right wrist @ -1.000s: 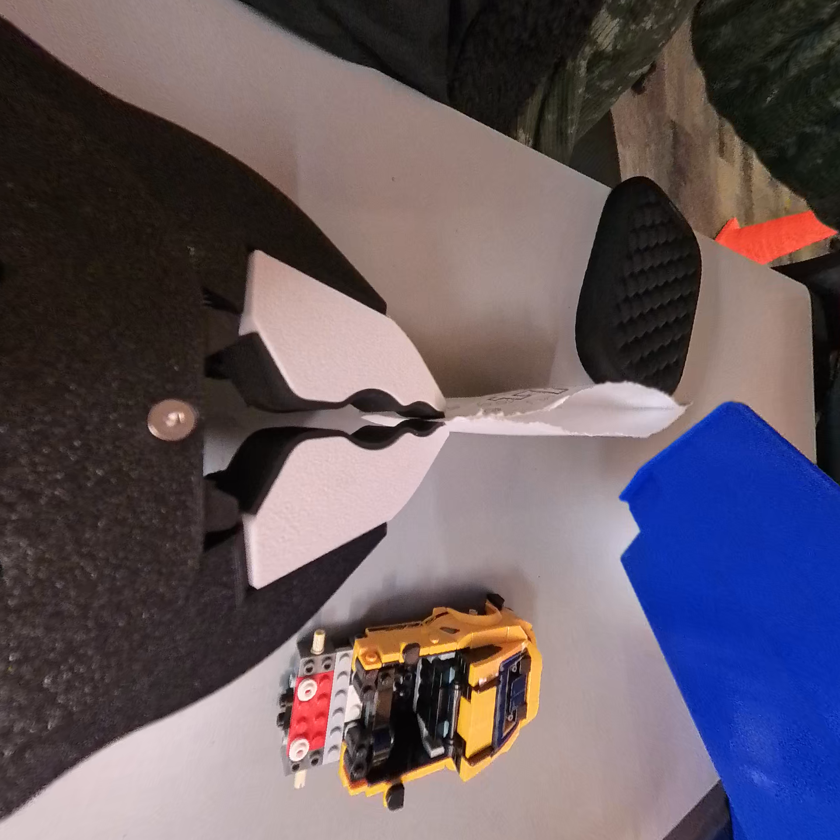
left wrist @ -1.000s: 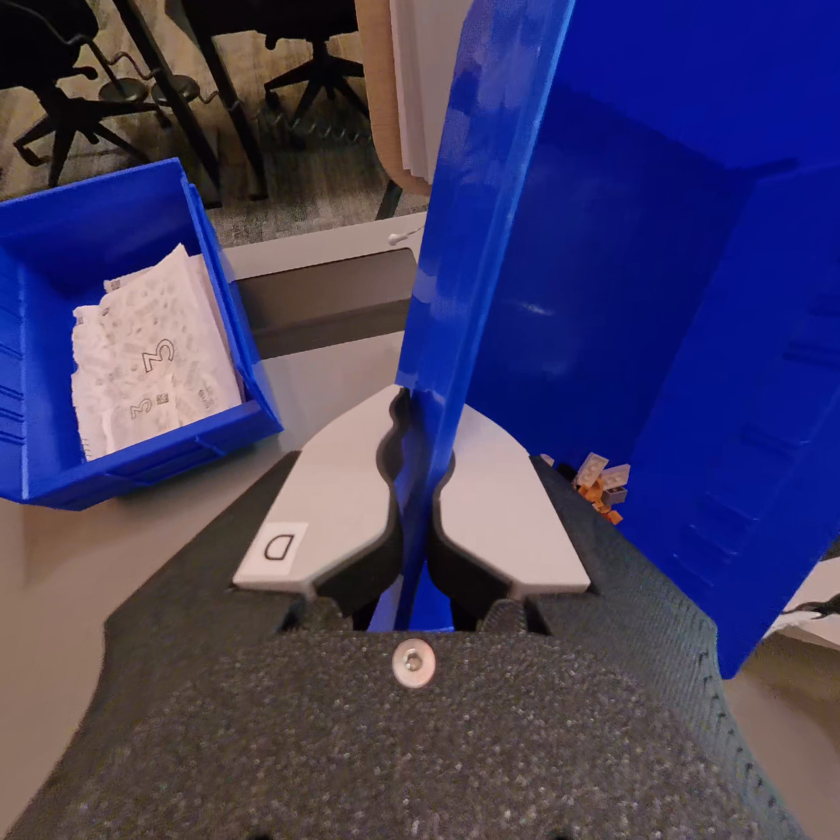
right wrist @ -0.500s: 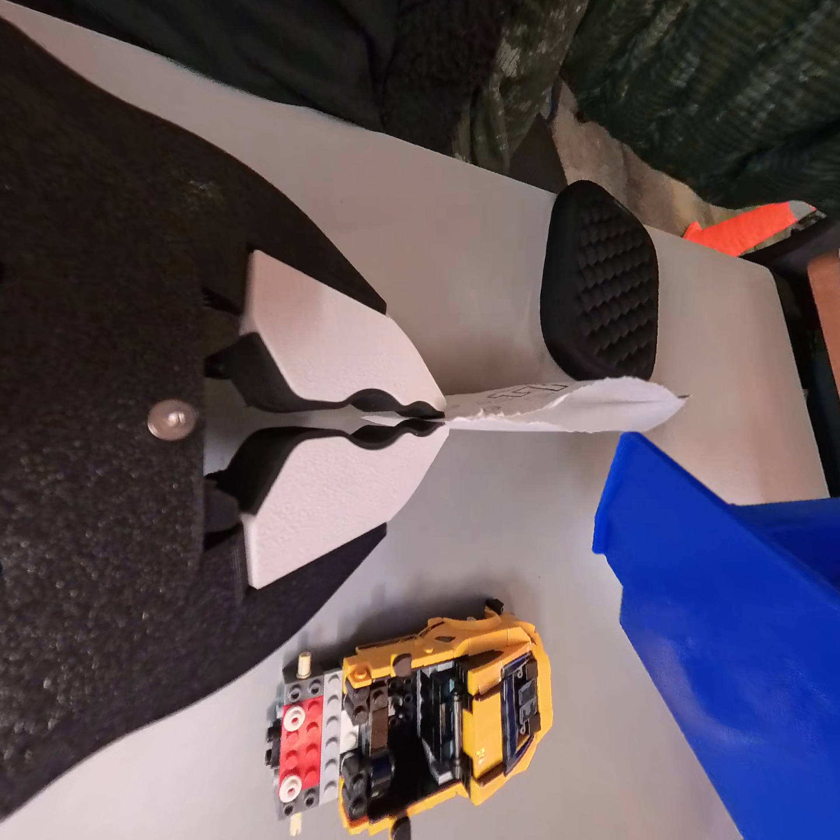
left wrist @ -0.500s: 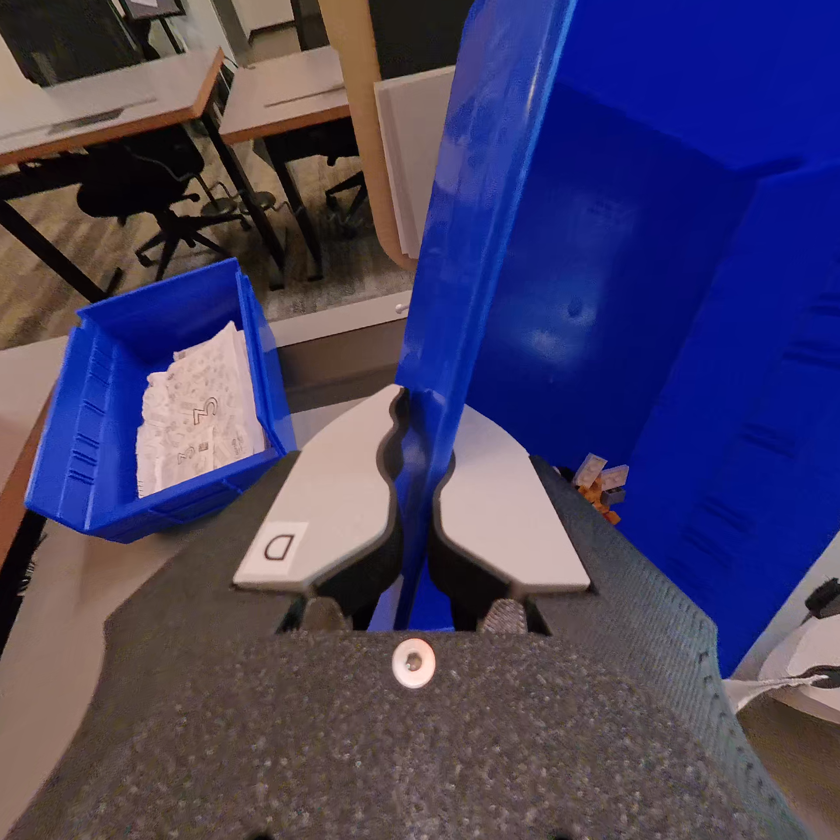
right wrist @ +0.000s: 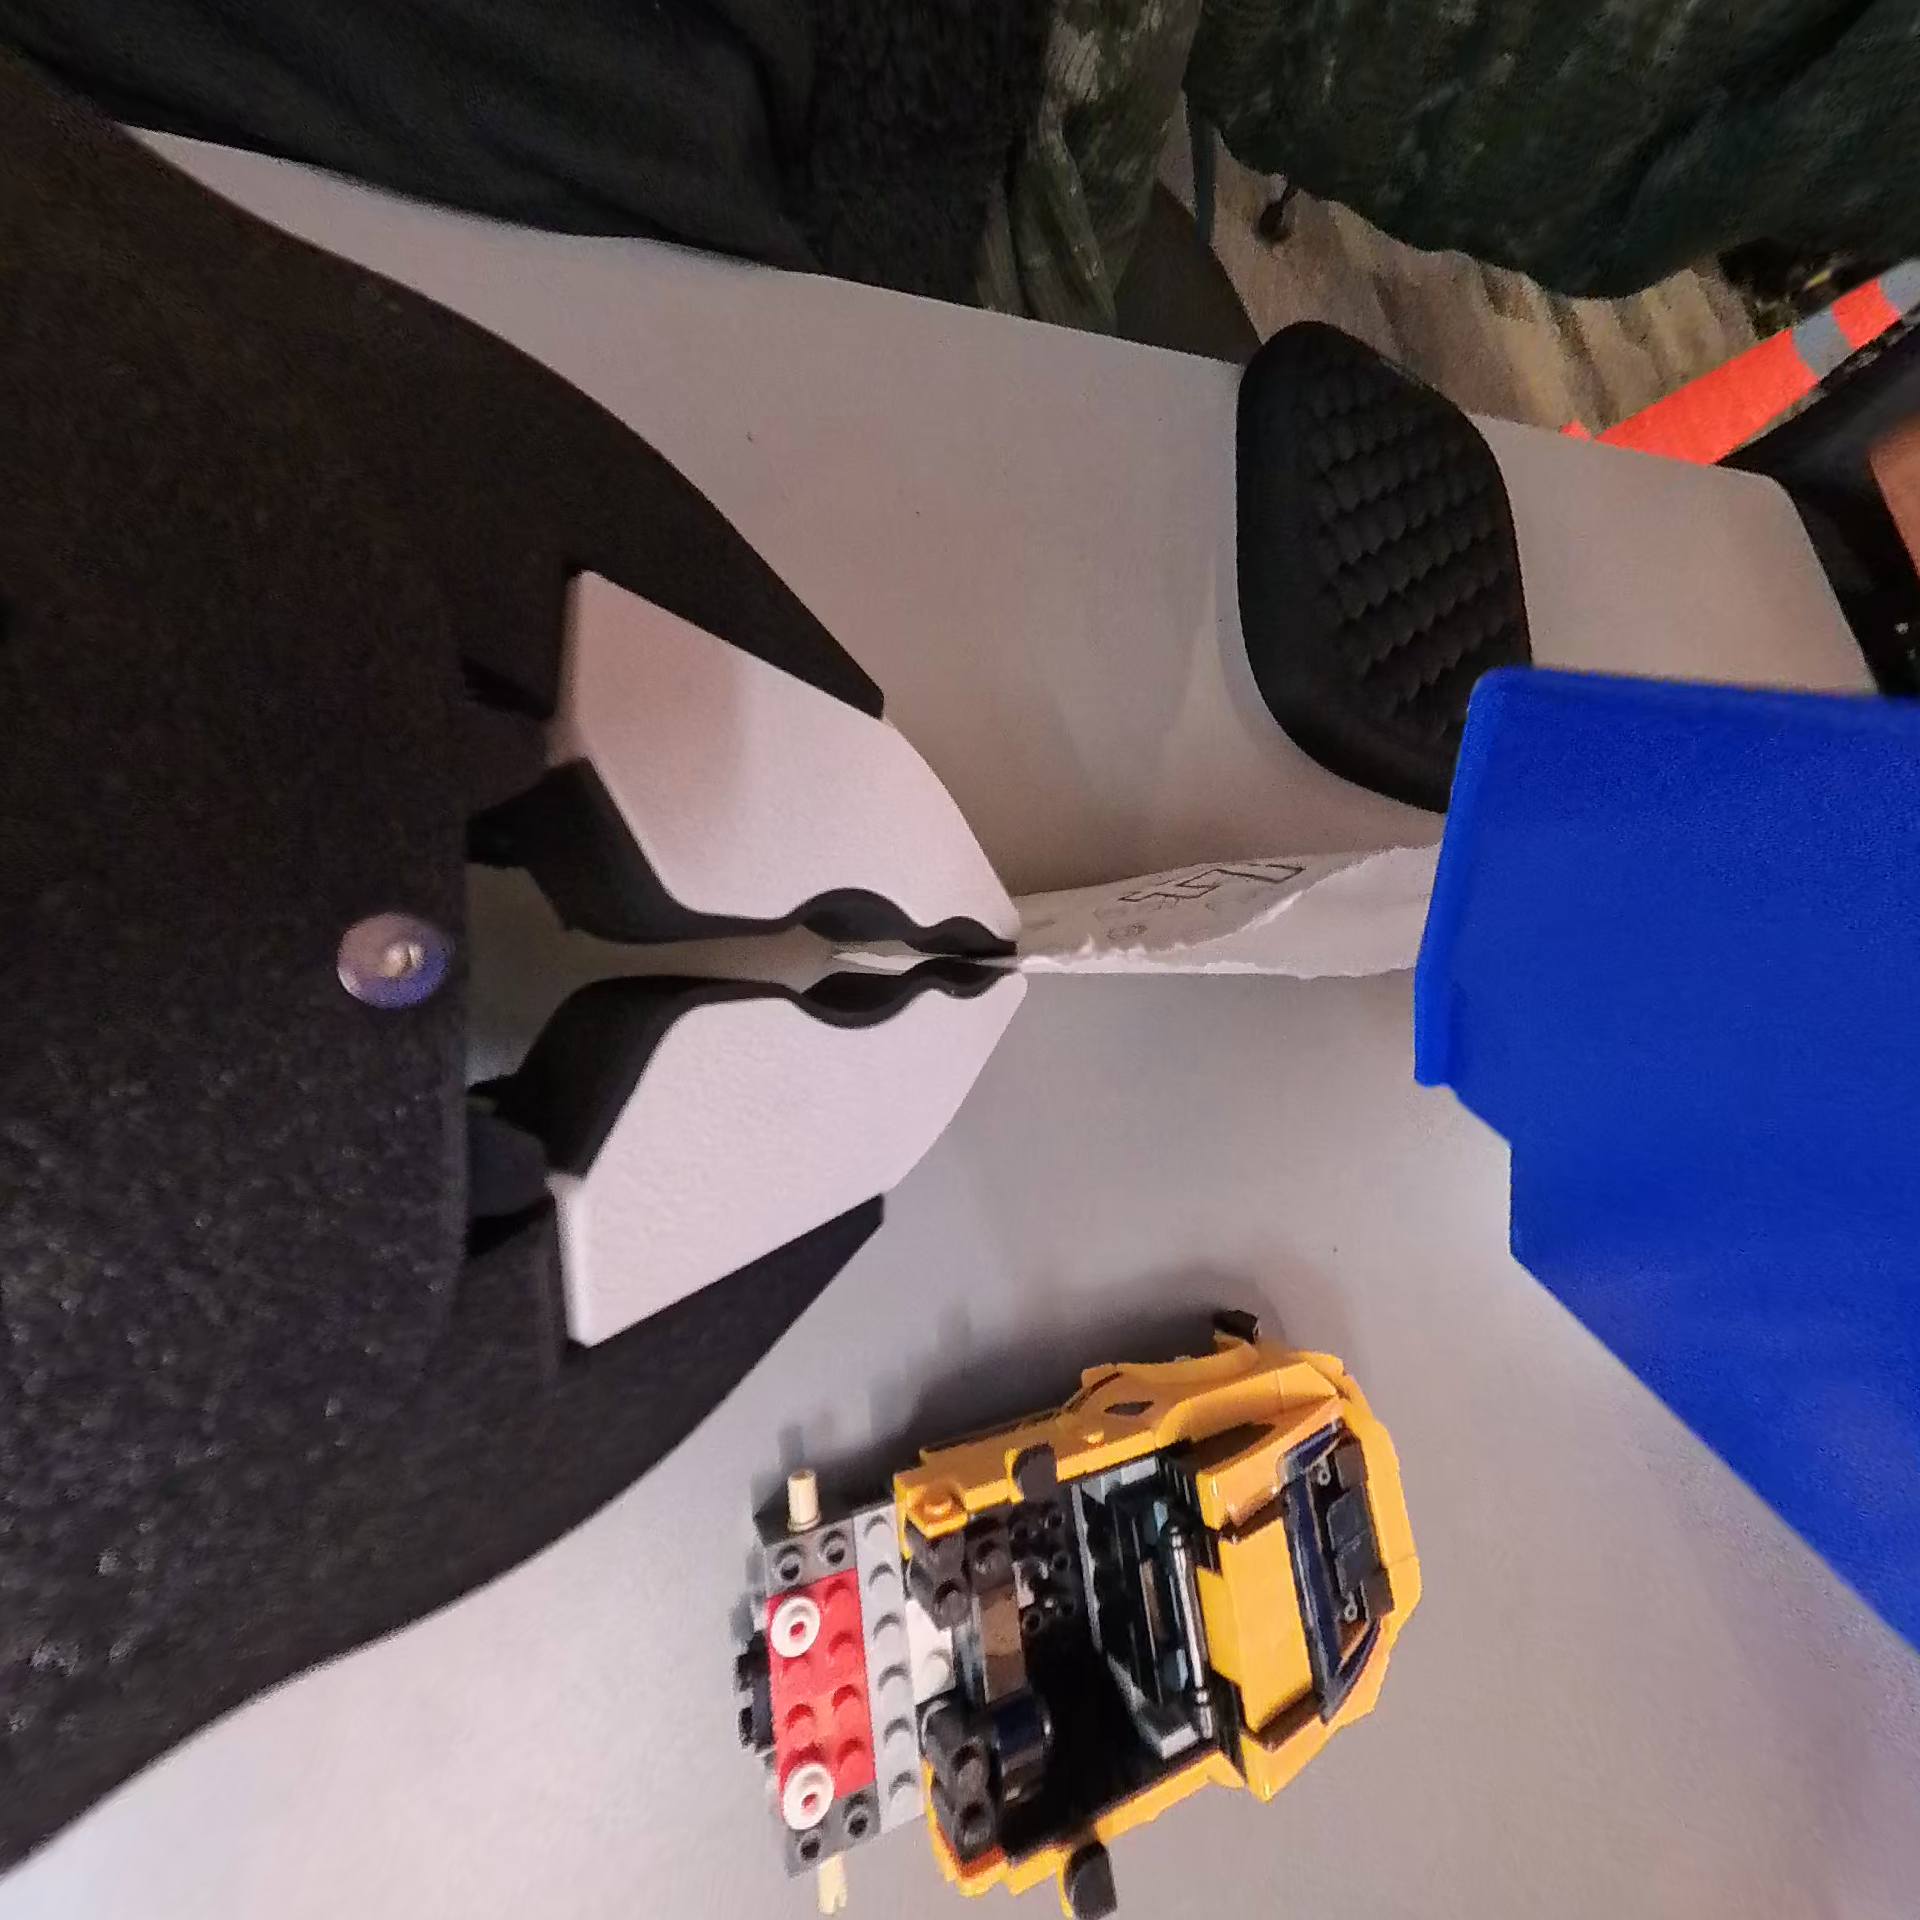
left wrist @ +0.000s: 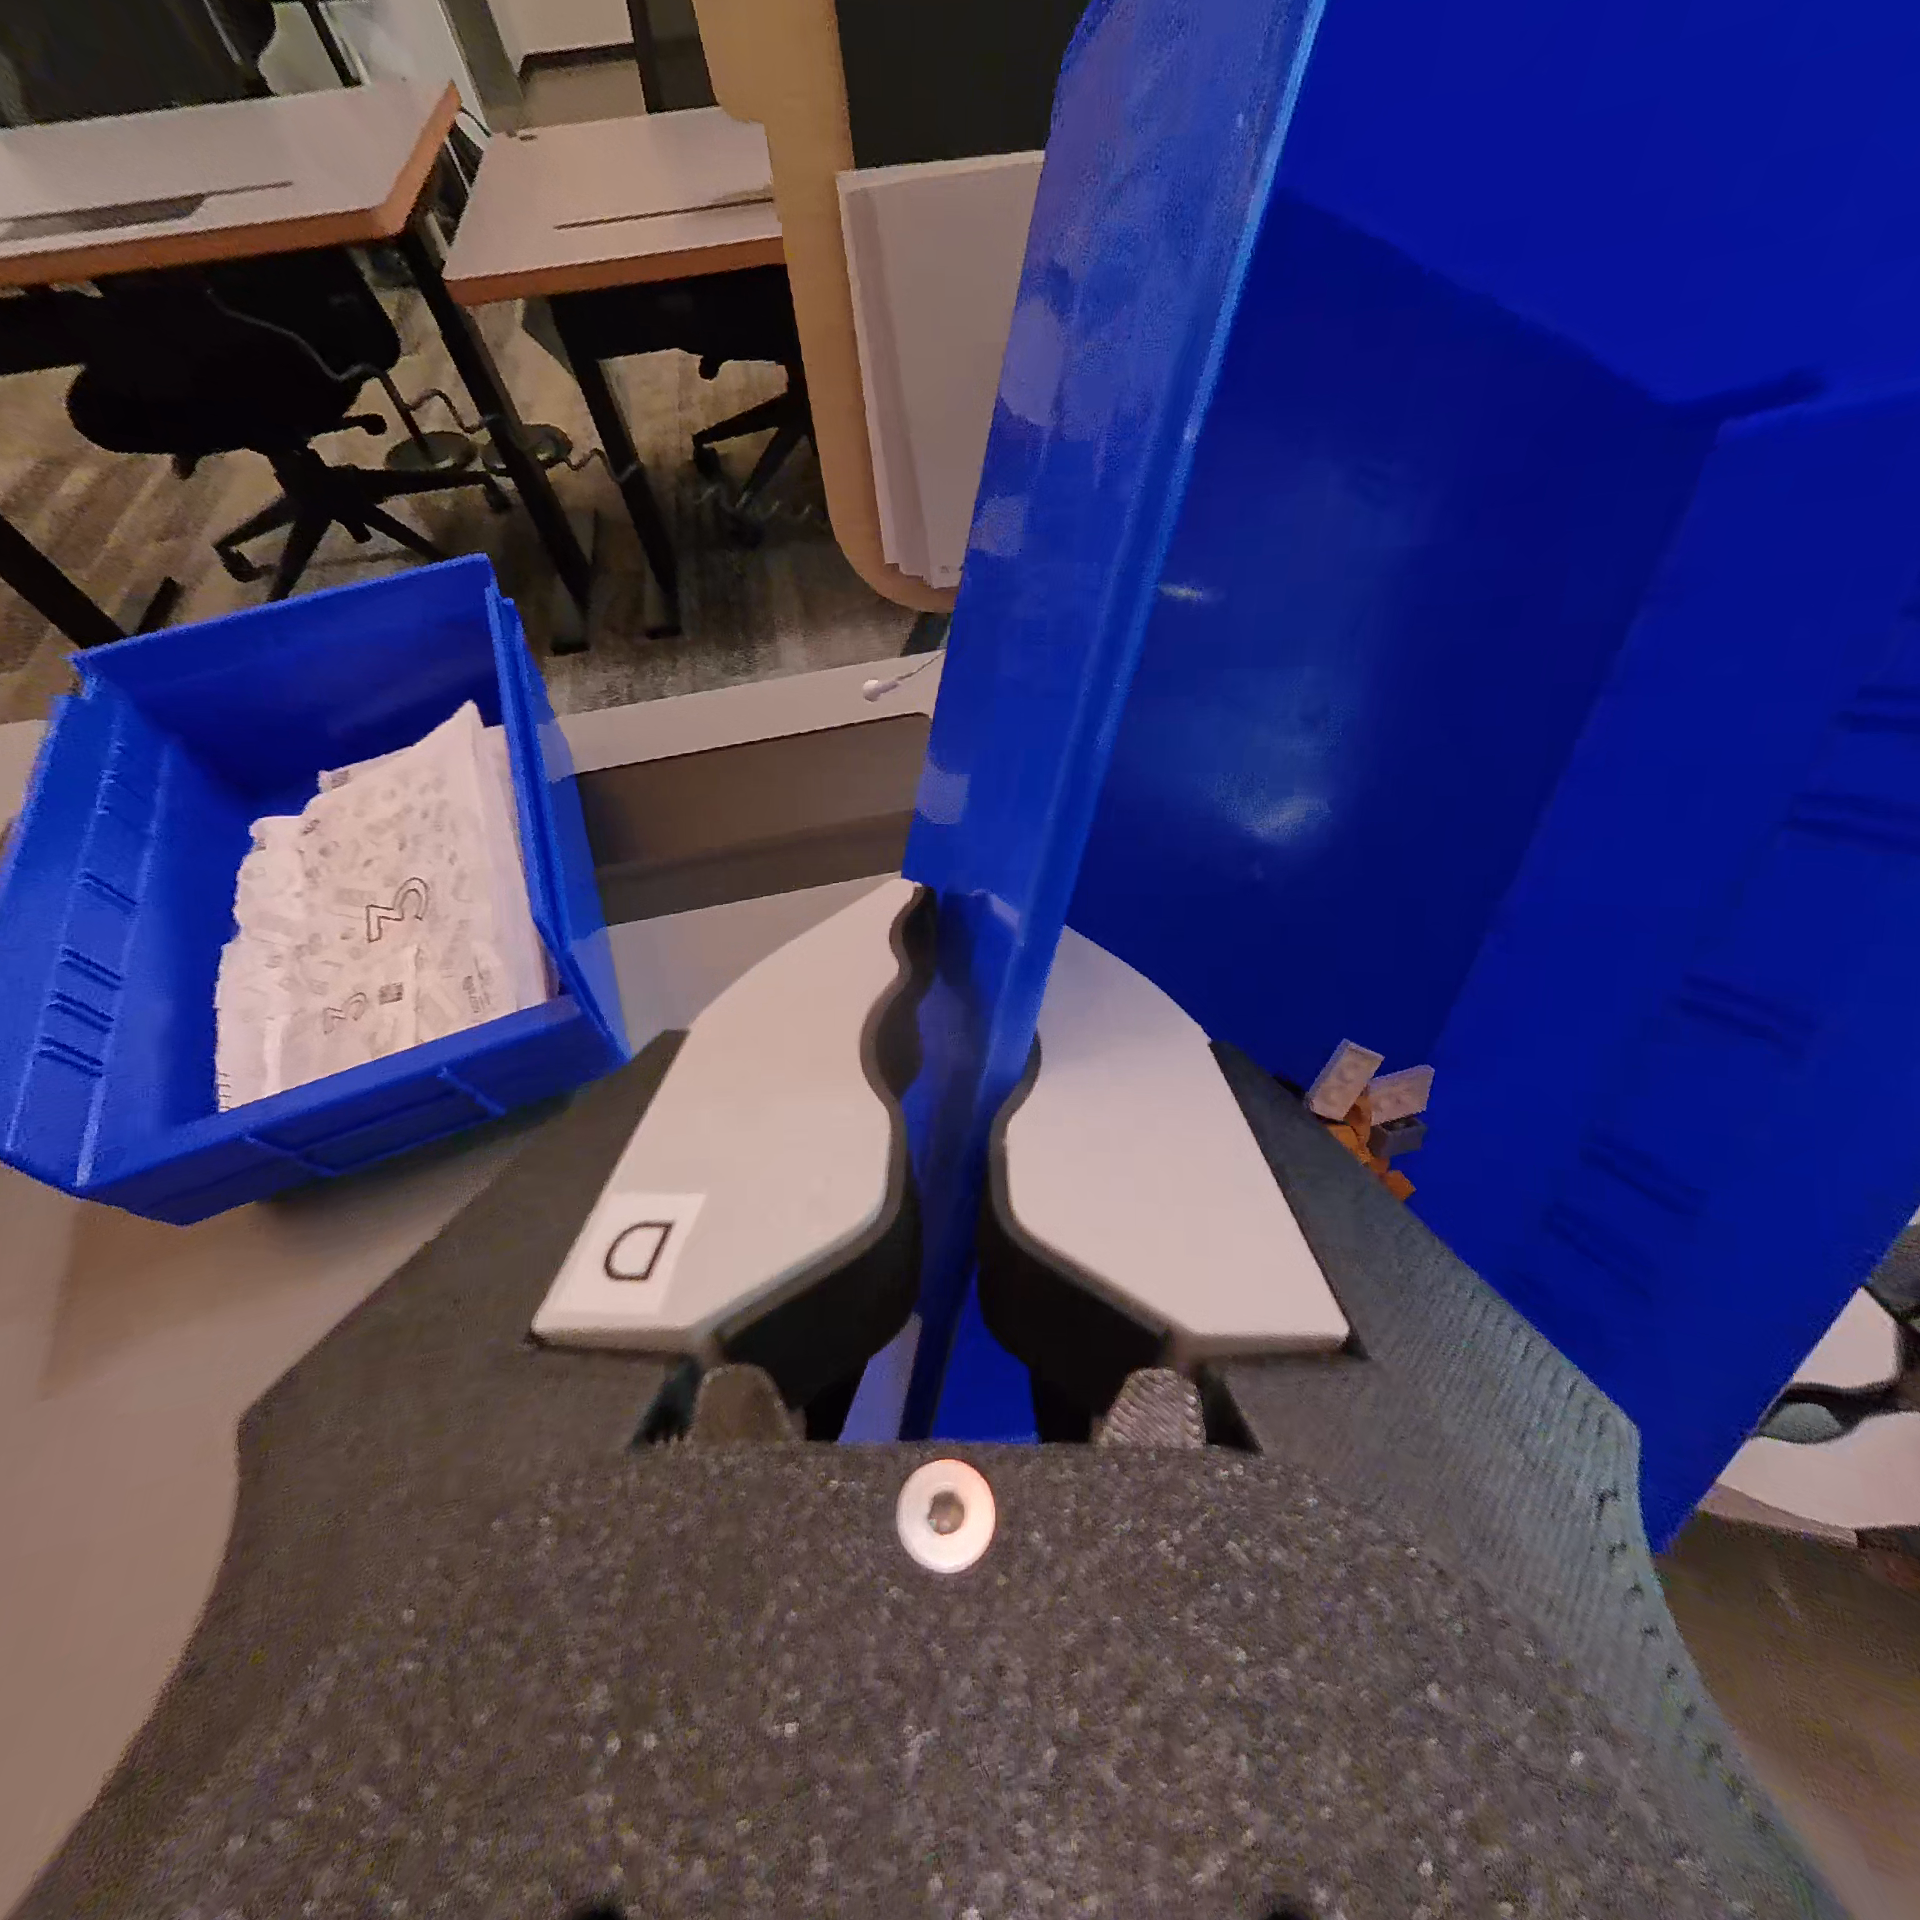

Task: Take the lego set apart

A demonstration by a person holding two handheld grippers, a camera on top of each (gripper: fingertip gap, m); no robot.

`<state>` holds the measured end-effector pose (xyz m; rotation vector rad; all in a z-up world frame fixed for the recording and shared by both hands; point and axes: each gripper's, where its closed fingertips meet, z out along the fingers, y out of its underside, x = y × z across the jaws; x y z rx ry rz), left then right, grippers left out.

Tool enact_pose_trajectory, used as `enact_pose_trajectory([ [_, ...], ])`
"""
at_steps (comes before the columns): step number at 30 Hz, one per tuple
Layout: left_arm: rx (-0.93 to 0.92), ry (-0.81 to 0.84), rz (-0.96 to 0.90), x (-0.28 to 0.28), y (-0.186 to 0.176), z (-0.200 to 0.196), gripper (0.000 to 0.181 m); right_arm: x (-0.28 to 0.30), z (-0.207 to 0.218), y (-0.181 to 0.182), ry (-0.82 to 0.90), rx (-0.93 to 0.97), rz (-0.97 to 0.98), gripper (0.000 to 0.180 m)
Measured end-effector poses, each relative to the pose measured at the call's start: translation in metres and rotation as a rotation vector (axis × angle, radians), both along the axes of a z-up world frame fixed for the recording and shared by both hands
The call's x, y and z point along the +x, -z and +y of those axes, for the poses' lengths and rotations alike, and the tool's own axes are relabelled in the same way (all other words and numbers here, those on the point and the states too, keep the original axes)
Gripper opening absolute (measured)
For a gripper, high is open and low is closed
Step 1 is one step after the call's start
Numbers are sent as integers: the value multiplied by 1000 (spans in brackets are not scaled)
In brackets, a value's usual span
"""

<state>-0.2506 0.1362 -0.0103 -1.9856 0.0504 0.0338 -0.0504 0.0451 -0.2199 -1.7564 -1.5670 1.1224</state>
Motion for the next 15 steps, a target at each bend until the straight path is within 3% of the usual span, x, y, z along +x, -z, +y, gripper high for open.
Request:
enact_pose_trajectory([
  [15,-8,-18,49,2,-2,-4,8,1,3,1,29,-13,-14,0],
])
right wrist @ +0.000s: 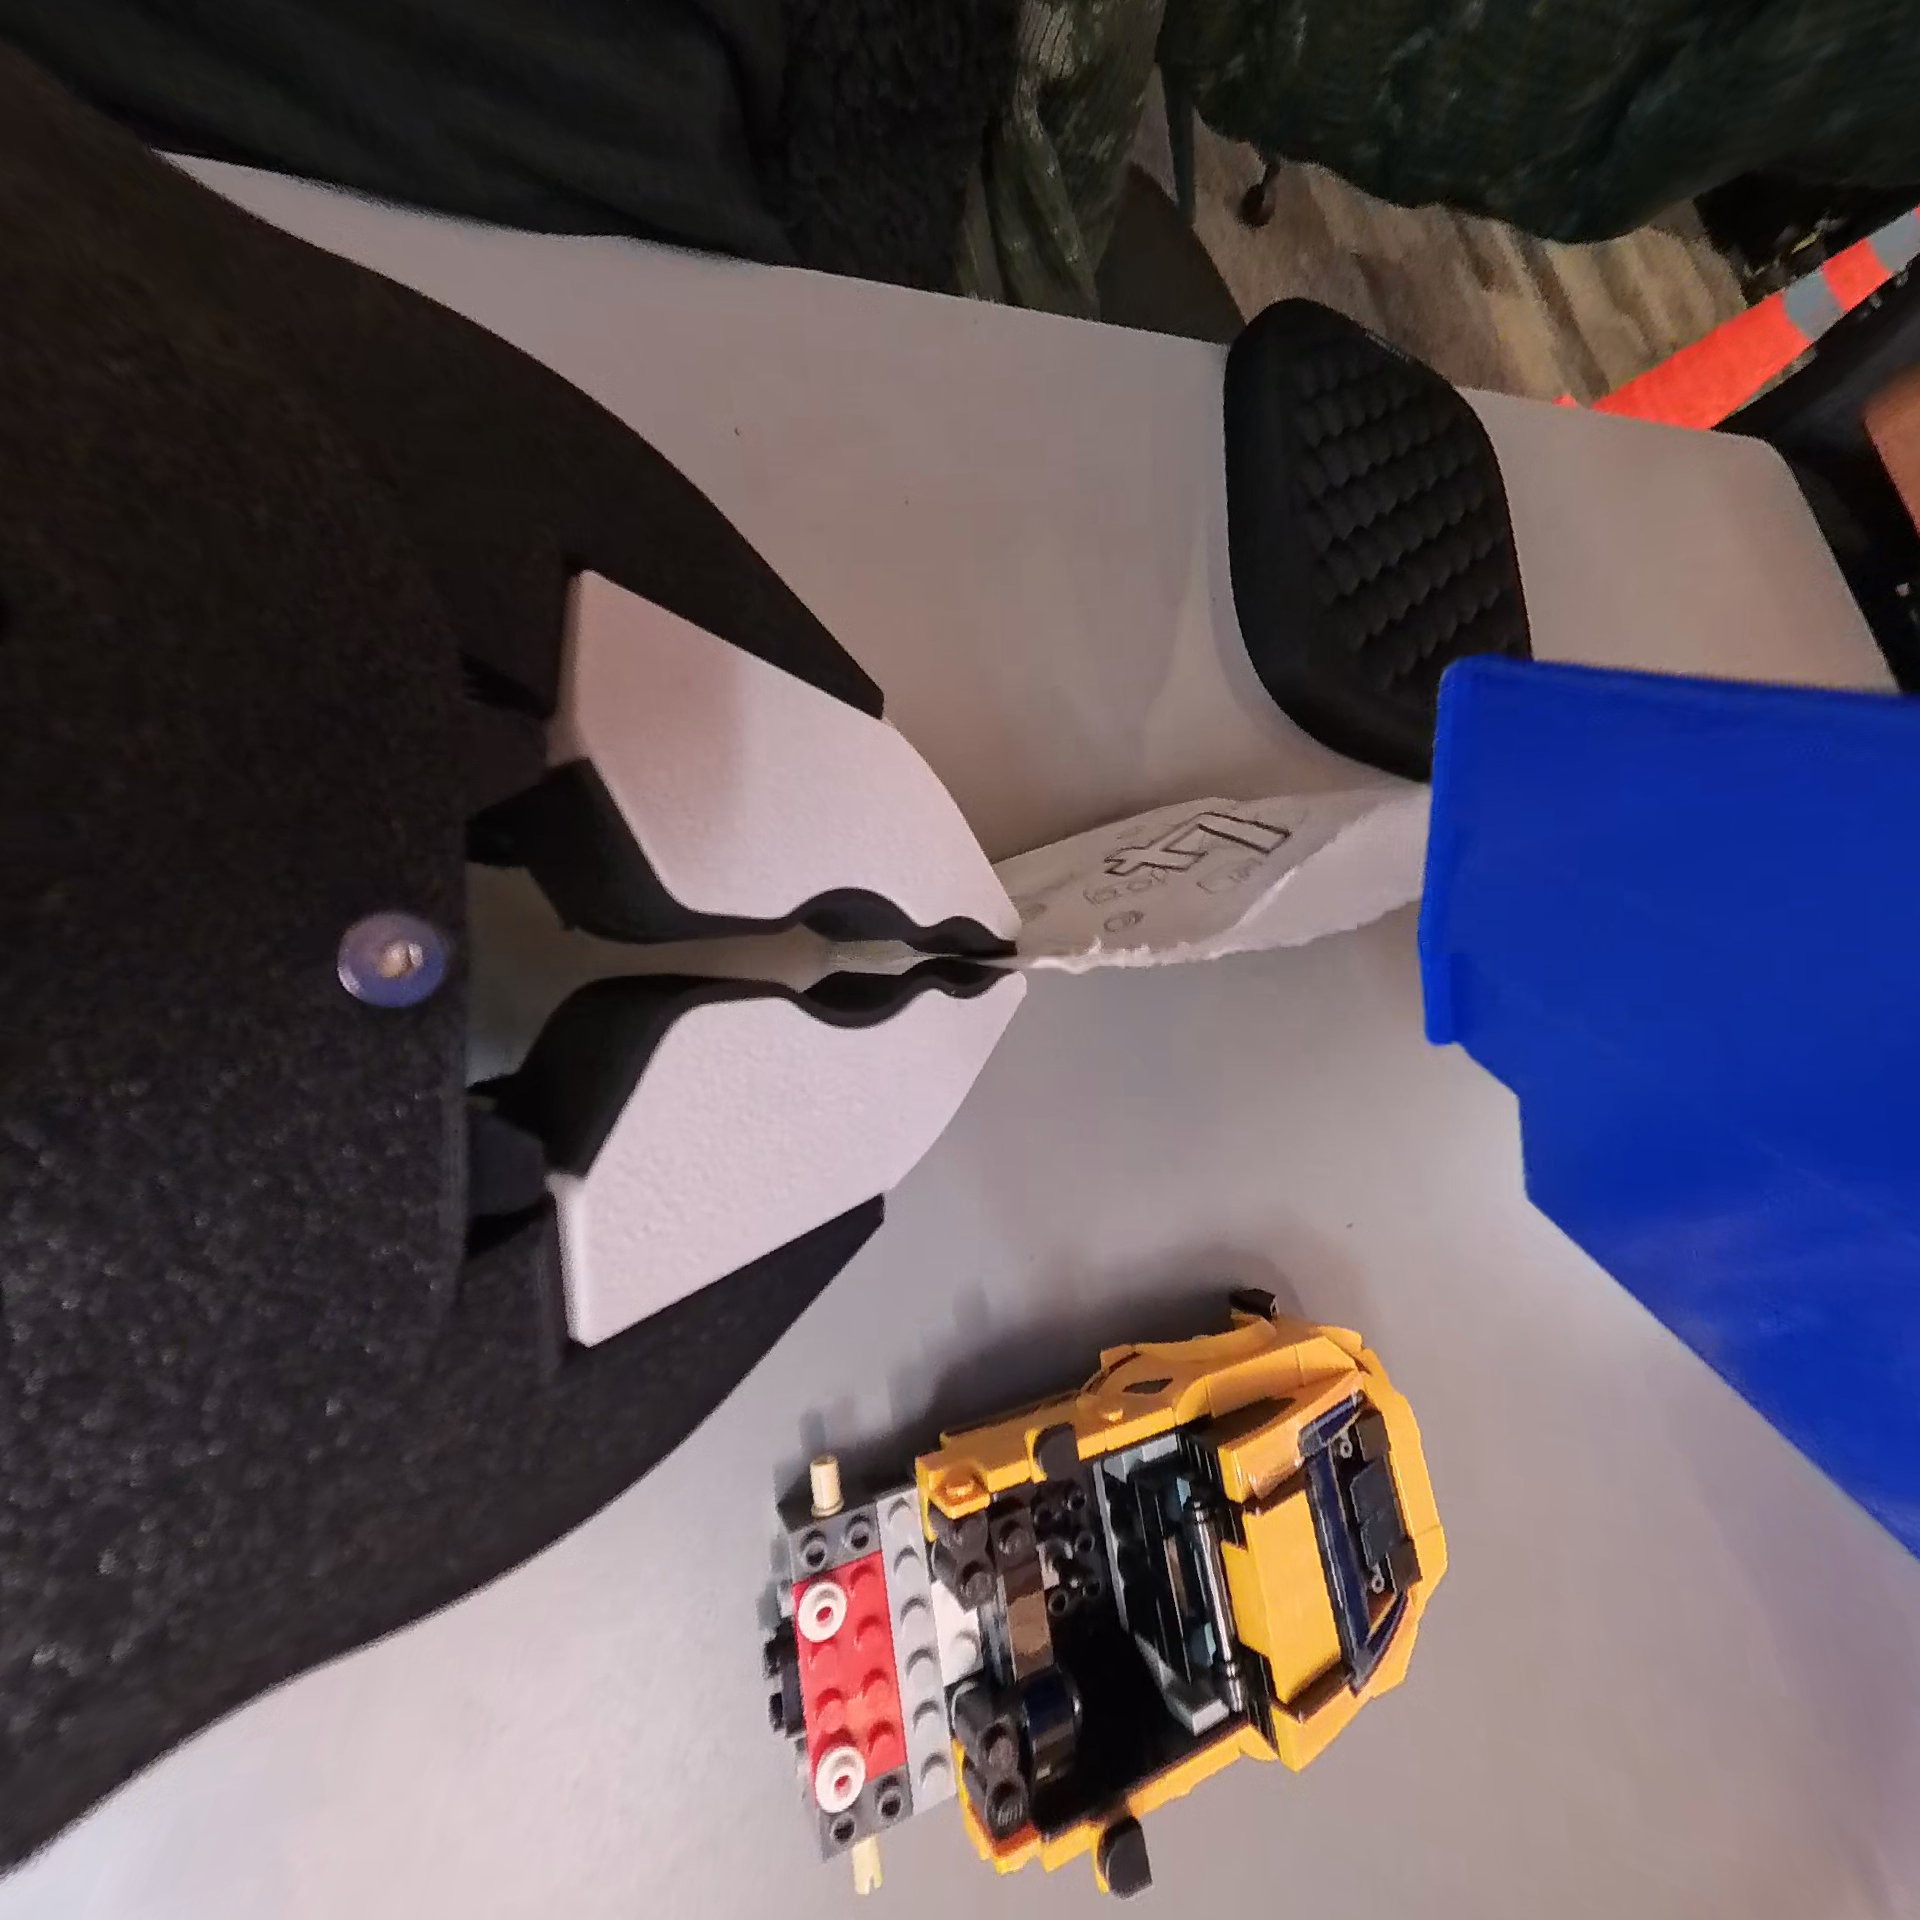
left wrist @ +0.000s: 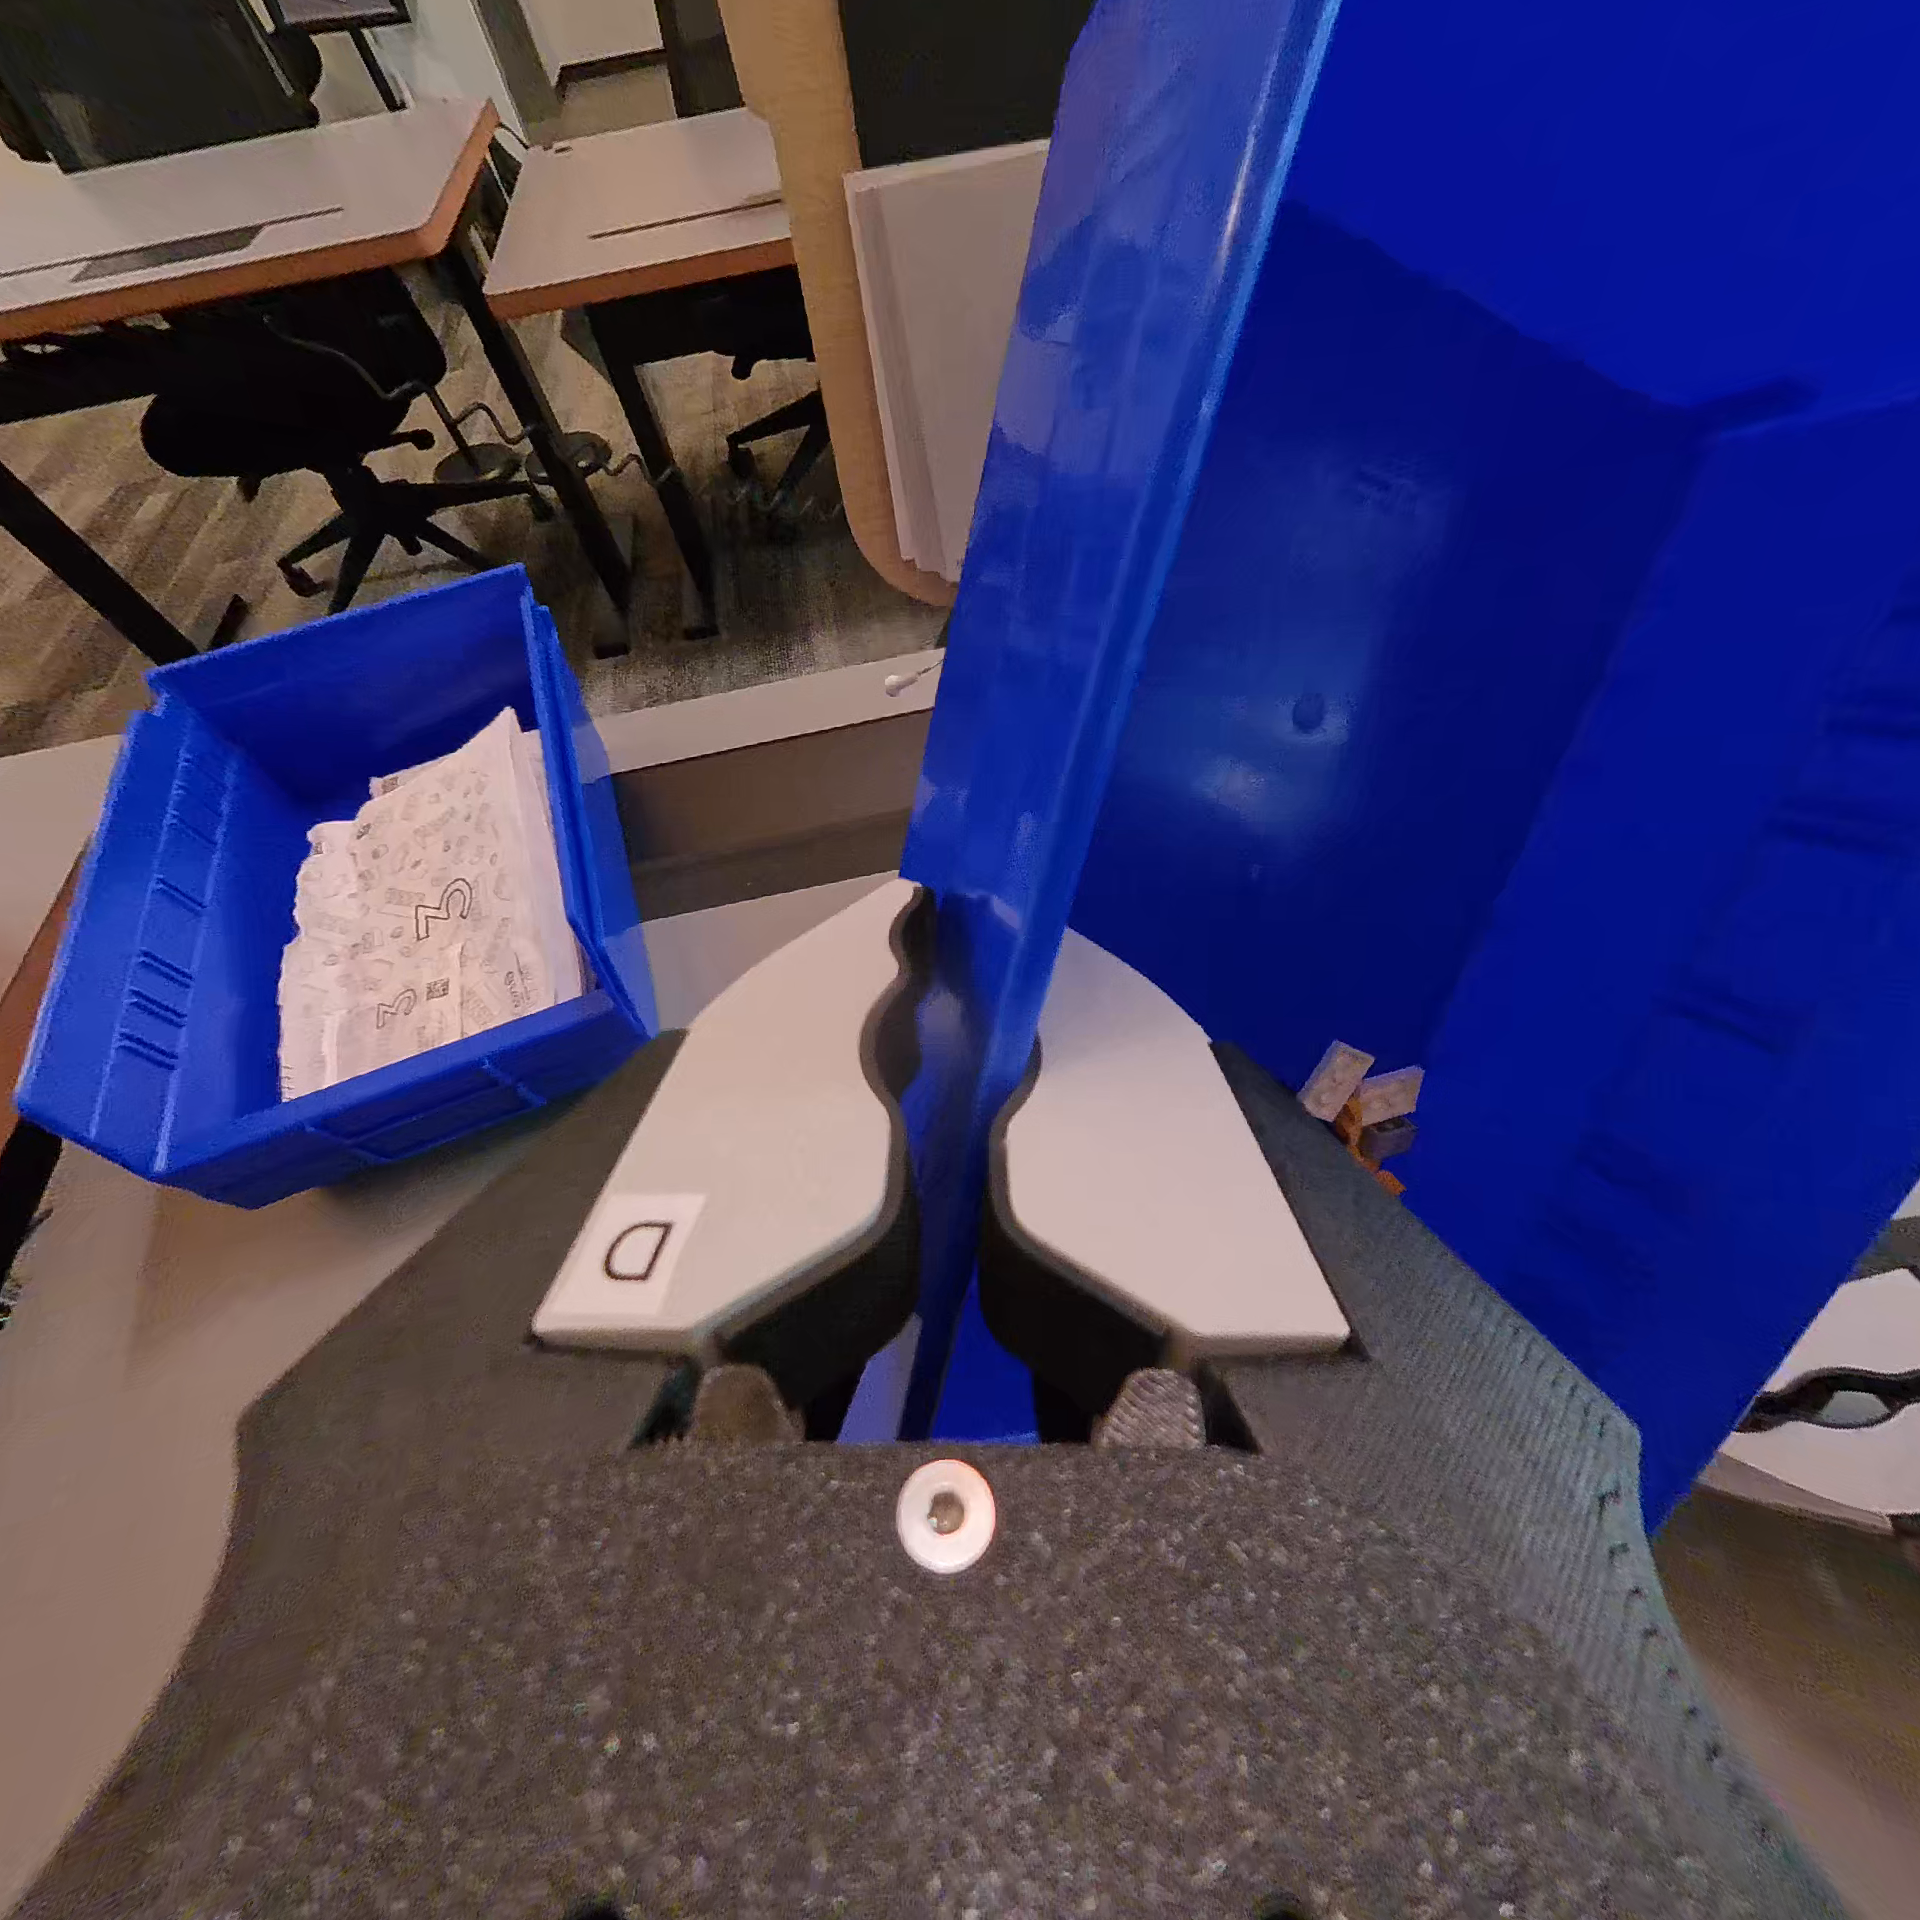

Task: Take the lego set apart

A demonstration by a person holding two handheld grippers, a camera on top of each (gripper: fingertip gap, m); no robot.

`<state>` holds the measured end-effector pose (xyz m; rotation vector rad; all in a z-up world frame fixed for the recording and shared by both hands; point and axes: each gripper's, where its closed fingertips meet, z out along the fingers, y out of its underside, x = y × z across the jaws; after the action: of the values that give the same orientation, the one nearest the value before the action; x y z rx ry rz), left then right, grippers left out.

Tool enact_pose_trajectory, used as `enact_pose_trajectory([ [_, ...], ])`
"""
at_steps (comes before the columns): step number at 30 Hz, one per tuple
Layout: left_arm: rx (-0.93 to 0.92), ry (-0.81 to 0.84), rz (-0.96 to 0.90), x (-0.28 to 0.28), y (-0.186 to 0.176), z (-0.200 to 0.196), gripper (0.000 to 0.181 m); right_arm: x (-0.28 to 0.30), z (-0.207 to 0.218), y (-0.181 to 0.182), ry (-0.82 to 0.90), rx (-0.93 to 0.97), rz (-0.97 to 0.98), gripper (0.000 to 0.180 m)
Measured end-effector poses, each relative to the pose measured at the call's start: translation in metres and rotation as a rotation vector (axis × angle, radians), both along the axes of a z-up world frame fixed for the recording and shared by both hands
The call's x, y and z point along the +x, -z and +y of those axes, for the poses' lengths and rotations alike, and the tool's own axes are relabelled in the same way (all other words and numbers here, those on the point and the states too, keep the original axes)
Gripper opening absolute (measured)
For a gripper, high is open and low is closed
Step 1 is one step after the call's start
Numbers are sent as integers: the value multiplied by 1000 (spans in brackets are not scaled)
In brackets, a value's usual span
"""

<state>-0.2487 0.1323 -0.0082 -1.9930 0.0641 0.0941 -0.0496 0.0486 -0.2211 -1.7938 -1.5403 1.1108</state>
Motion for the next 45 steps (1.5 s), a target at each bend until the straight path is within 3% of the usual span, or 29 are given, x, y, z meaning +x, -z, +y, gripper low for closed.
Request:
enact_pose_trajectory([
  [9,16,80,-98,11,-9,-5,9,0,2,1,10,19,-4,0],
  [29,-22,-23,41,-3,14,-5,8,-3,-1,-13,-23,351,103,0],
  [38,56,-99,141,-3,4,-19,8,0,1,-16,6,297,123,0],
  [45,120,-137,216,7,-10,-30,7,-1,3,-13,81,54,107,0],
])
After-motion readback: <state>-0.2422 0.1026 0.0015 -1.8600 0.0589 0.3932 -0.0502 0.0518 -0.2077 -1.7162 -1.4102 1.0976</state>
